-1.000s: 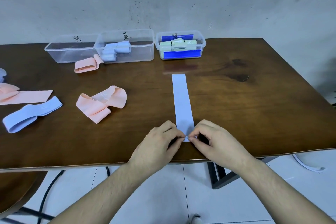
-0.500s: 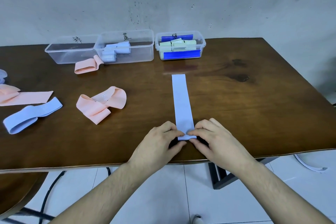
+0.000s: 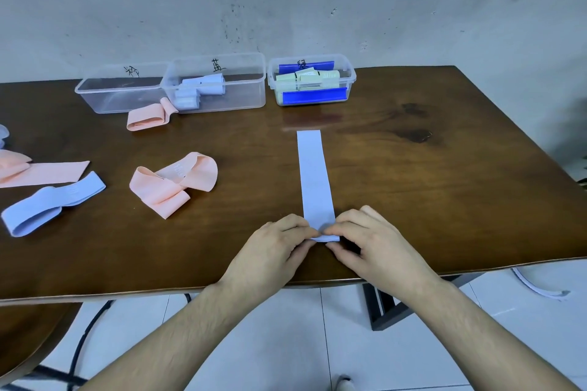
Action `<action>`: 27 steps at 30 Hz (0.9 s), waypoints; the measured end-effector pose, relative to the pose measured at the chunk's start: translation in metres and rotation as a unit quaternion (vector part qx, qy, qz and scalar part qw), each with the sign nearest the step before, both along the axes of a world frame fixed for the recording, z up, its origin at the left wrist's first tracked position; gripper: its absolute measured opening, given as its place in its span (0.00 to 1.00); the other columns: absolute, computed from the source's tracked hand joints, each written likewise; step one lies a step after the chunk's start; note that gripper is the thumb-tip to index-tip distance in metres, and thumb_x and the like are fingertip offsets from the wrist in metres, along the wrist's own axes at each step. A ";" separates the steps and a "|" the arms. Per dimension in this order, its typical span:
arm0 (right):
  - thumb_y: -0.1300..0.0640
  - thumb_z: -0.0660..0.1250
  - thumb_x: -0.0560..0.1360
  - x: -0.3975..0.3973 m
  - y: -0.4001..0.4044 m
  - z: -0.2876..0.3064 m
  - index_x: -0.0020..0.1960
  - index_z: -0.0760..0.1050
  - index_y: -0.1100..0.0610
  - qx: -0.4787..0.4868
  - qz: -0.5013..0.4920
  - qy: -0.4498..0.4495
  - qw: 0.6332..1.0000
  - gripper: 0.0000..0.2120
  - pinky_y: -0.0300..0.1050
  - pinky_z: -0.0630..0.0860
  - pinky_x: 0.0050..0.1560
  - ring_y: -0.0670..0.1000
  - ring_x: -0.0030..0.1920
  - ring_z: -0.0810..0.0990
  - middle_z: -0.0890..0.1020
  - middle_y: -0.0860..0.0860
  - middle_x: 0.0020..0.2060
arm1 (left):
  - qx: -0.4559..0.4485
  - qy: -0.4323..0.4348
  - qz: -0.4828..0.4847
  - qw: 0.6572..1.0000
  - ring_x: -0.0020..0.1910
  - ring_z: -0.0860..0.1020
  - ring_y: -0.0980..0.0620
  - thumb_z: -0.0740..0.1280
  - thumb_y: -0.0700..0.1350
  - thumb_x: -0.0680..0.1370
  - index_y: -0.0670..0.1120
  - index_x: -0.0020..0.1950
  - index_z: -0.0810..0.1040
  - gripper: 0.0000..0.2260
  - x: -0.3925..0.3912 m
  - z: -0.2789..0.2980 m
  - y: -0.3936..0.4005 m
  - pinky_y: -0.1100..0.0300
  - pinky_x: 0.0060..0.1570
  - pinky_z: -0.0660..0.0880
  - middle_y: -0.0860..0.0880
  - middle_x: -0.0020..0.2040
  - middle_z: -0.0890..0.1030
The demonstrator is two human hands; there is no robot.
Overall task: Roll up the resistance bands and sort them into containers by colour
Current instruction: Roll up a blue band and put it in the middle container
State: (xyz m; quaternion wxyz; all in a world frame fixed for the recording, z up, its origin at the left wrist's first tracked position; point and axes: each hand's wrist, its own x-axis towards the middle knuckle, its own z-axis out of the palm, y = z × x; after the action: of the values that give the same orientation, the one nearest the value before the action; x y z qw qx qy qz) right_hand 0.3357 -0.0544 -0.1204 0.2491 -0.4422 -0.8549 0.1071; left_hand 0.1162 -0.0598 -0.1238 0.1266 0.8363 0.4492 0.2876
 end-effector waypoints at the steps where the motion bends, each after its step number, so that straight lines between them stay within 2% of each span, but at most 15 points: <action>1: 0.51 0.68 0.79 0.000 0.000 0.000 0.57 0.82 0.47 -0.006 0.004 0.005 1.000 0.09 0.33 0.69 0.50 0.45 0.46 0.71 0.77 0.38 0.48 | 0.000 -0.004 -0.002 1.000 0.46 0.77 0.58 0.61 0.49 0.81 0.48 0.57 0.82 0.13 0.000 0.000 -0.001 0.54 0.42 0.78 0.56 0.52 0.79; 7: 0.54 0.70 0.78 0.004 -0.006 0.000 0.54 0.81 0.47 -0.035 0.015 0.052 0.998 0.05 0.33 0.70 0.48 0.45 0.47 0.74 0.78 0.37 0.47 | 0.000 -0.028 -0.007 1.000 0.45 0.77 0.61 0.67 0.45 0.80 0.48 0.55 0.82 0.07 -0.001 0.001 -0.008 0.57 0.43 0.77 0.57 0.50 0.80; 10: 0.54 0.71 0.78 0.005 -0.006 -0.002 0.53 0.81 0.47 -0.040 0.008 0.062 0.997 0.05 0.32 0.70 0.49 0.44 0.49 0.73 0.77 0.36 0.47 | -0.015 -0.038 0.000 0.999 0.42 0.72 0.70 0.69 0.44 0.79 0.48 0.53 0.83 0.05 0.000 0.001 -0.008 0.69 0.44 0.72 0.58 0.49 0.79; 13: 0.53 0.71 0.78 0.004 -0.007 -0.002 0.54 0.82 0.47 -0.043 -0.008 0.055 0.998 0.05 0.32 0.69 0.50 0.44 0.50 0.72 0.75 0.37 0.48 | -0.027 -0.036 0.017 0.999 0.40 0.71 0.71 0.70 0.44 0.79 0.48 0.53 0.84 0.05 0.001 0.002 -0.009 0.77 0.44 0.65 0.58 0.51 0.76; 18: 0.54 0.70 0.78 0.002 -0.007 -0.002 0.53 0.81 0.48 -0.036 -0.011 0.052 0.998 0.05 0.31 0.69 0.50 0.45 0.49 0.72 0.75 0.37 0.47 | -0.031 -0.014 0.017 0.999 0.35 0.69 0.65 0.72 0.46 0.77 0.51 0.57 0.82 0.09 0.000 0.000 -0.010 0.77 0.41 0.63 0.60 0.53 0.75; 21: 0.53 0.70 0.78 0.001 -0.007 -0.003 0.54 0.81 0.48 -0.032 -0.016 0.051 0.998 0.05 0.31 0.69 0.49 0.45 0.49 0.72 0.75 0.37 0.47 | -0.025 -0.036 0.013 0.999 0.37 0.70 0.69 0.72 0.41 0.77 0.49 0.54 0.83 0.07 0.000 0.002 -0.009 0.78 0.43 0.64 0.57 0.51 0.79; 24: 0.51 0.69 0.78 0.001 -0.007 -0.003 0.59 0.81 0.49 -0.019 -0.023 0.049 0.998 0.10 0.32 0.69 0.50 0.45 0.50 0.71 0.75 0.38 0.50 | -0.019 -0.050 0.015 0.998 0.42 0.71 0.75 0.72 0.41 0.77 0.46 0.53 0.84 0.06 0.001 0.002 -0.008 0.80 0.47 0.65 0.56 0.50 0.81; 27: 0.53 0.71 0.77 0.002 -0.007 -0.001 0.60 0.80 0.47 -0.012 -0.013 0.049 0.999 0.12 0.34 0.70 0.51 0.46 0.50 0.72 0.75 0.38 0.52 | -0.029 -0.038 0.020 0.999 0.44 0.71 0.75 0.71 0.42 0.78 0.47 0.55 0.84 0.06 0.000 0.001 -0.004 0.80 0.48 0.64 0.57 0.51 0.80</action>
State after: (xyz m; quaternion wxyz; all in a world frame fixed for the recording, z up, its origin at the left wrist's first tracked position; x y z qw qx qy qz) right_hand 0.3381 -0.0611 -0.1210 0.2873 -0.4507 -0.8343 0.1353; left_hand 0.1163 -0.0639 -0.1225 0.1620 0.8117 0.4684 0.3089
